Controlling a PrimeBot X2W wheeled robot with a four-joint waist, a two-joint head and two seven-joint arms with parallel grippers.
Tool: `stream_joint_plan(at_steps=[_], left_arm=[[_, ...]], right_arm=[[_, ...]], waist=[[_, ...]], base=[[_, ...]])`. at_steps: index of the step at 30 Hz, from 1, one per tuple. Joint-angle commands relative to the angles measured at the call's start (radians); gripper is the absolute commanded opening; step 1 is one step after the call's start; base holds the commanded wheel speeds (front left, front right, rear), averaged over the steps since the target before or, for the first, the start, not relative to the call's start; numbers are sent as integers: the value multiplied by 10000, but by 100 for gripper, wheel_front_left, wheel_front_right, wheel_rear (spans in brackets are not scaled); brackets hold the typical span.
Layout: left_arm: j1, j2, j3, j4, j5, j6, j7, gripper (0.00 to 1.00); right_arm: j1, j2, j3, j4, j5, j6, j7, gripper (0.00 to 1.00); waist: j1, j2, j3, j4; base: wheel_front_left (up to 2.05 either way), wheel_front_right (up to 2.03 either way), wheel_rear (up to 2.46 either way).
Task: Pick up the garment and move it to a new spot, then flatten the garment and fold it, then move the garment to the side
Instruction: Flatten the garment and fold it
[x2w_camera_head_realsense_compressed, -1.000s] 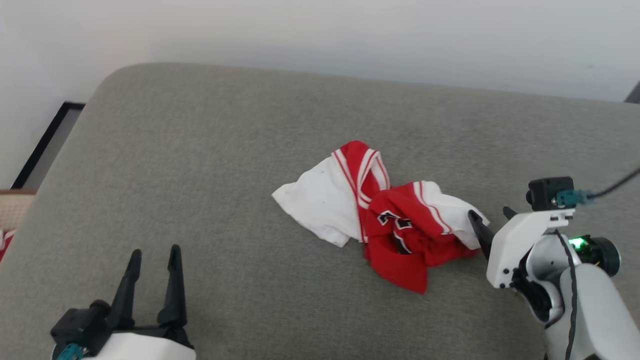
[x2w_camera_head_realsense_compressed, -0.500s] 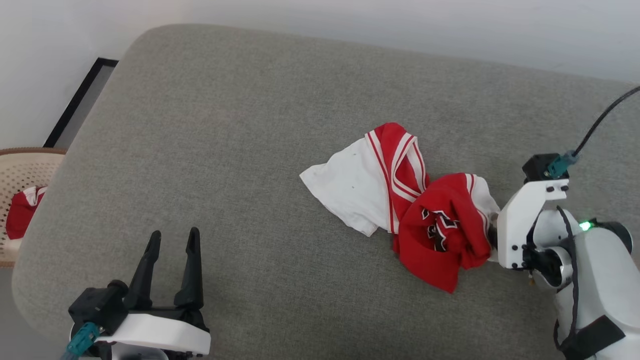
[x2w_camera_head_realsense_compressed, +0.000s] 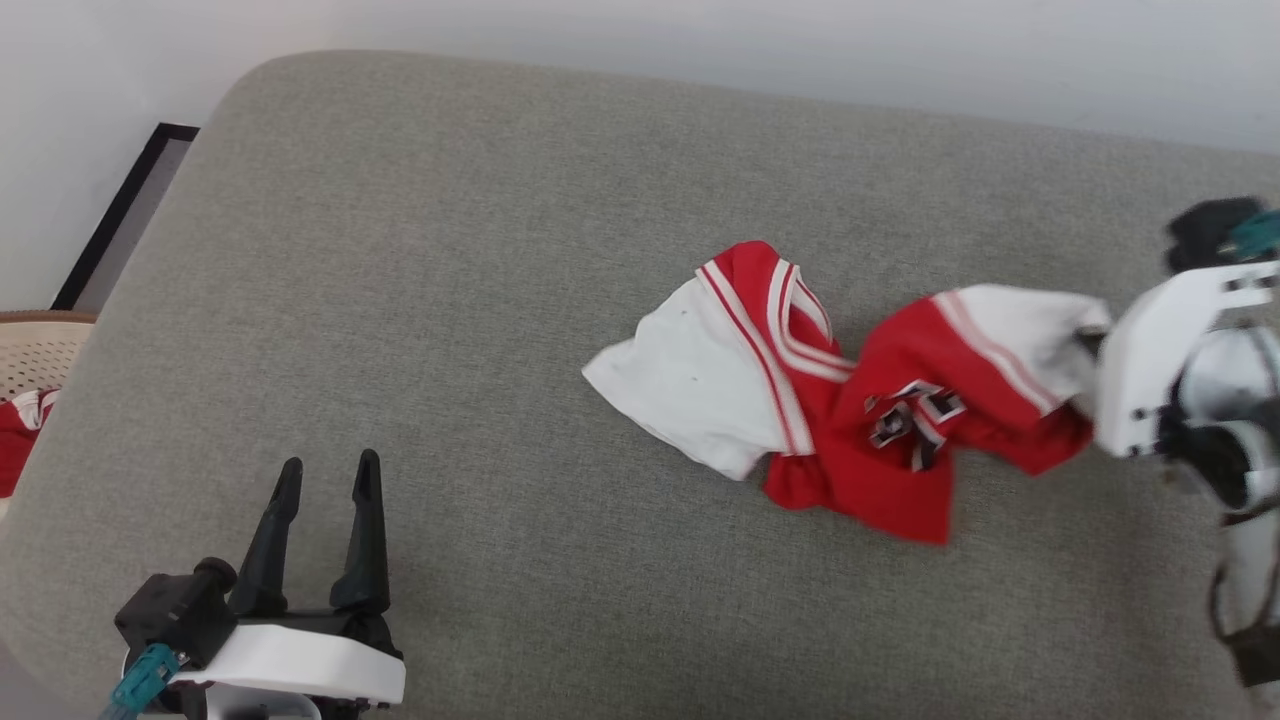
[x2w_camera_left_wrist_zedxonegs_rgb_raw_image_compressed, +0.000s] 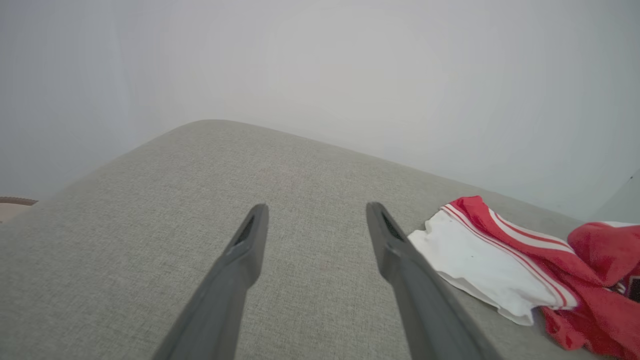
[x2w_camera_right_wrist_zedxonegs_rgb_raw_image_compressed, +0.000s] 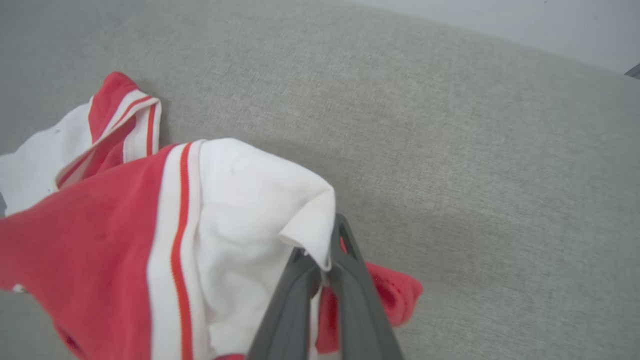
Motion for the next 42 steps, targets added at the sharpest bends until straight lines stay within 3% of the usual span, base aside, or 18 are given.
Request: stream_joint_plan(at_steps=[1,6,12,15,17,18,23,27,34,42], left_arm=[[-188,30,28,-28,-65,-31,-55,100],[-255,40,-75,7,-102,-31,-55,100],[-433,104,-201,104,-144,-30,-55,100],[-470,169,-263,161,-153,-30,-55,100],[-499,260,-357,255,-203,-30,-55,100],[-549,323,-444,296,-228,-30,-55,100],[-716,749,-811,510,-541,-31,-55,100],[-1007,1250,-1196,556,-1021,-25,378,100],[-1525,2202,-1699,192,-1838,-25,2023,100],[-2073,2707,-2066,114,-2367,119,4271,100]], right_arm=[[-28,-217,-521,-265,-157,-3,46,0],[111,-407,-1559,103,-660,-3,152,0],[-137,-103,-2627,1443,-1123,-3,-422,0],[-290,-14,-2697,1966,-1301,-1,-648,3],[-499,69,-2760,2420,-1361,-1,-860,73],[-582,86,-2752,2642,-1423,-1,-944,100],[-983,182,-2471,3076,-1269,-1,-1290,100],[-899,230,-2019,2643,-971,-1,-1798,100],[-216,615,-1168,917,-440,-1,-3443,100],[766,940,-93,-1064,-134,-1,-6005,100]], waist=[[0,-1,50,-91],[0,-1,143,-115],[0,-1,277,-35],[0,-1,302,-27],[0,-1,315,-53],[0,-1,315,-76],[0,-1,234,-372],[0,-1,76,-777],[0,-1,-77,-1776],[0,-1,-143,-3010]], base=[[0,0,0],[0,0,0],[0,0,0],[0,0,0],[0,0,0],[0,0,0],[0,0,0],[0,0,0],[0,0,0],[0,0,0]])
